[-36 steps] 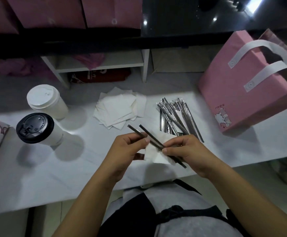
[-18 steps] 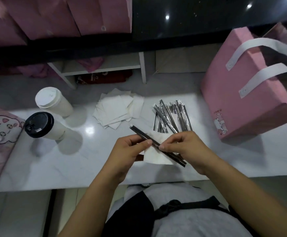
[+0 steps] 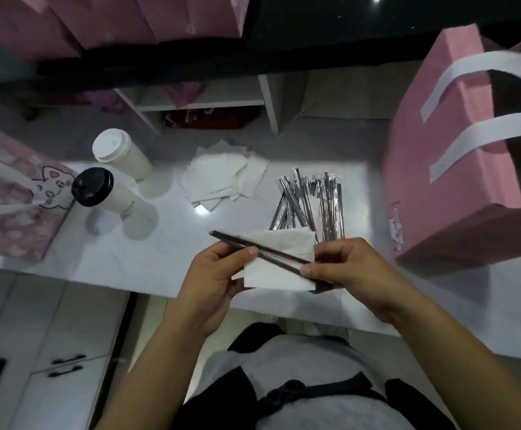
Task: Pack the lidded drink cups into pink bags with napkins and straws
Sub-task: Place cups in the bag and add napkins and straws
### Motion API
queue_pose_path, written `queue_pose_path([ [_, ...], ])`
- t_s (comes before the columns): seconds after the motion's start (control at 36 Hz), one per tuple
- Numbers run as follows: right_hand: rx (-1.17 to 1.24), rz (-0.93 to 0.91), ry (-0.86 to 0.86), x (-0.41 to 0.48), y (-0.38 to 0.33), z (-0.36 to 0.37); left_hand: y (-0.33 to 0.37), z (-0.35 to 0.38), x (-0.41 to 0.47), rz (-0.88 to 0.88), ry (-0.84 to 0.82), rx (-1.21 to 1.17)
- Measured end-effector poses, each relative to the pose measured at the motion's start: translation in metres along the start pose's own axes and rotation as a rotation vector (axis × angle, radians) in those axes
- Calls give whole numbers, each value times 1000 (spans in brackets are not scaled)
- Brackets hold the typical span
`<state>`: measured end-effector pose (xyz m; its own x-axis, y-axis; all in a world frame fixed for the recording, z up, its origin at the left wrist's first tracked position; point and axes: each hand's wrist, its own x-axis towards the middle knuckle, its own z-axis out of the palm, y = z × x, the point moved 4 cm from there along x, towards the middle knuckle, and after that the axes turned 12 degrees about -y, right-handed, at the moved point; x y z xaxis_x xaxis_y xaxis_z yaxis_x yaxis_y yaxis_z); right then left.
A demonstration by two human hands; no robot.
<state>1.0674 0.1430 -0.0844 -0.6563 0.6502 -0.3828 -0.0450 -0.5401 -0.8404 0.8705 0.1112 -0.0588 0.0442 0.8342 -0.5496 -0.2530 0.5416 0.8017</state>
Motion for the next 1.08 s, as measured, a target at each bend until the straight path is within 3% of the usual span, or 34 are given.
queue_pose_path([
  [0.17, 203, 57, -64, -5, 6, 5, -15, -4, -20, 33, 110, -70],
  [0.28, 158, 58, -69, -3, 7, 16, -21, -13, -35, 70, 116, -132],
  [0.39, -15, 0, -72, 2, 6, 39, -27, -32, -51, 84, 121, -290],
  [0.56, -479, -120, -69, 7, 4, 100, -30, -73, -76, 108, 11, -483],
  [0.78, -494, -61, -80, 30, 31, 222, -35, -174, -139, 203, -206, -692],
  [0.89, -436, -28, -61, 52, 54, 283, -46, -236, -170, 249, -96, -552],
  [1.08, -526, -8, -137, 78, 78, 377, -52, -315, -220, 304, 88, -514],
])
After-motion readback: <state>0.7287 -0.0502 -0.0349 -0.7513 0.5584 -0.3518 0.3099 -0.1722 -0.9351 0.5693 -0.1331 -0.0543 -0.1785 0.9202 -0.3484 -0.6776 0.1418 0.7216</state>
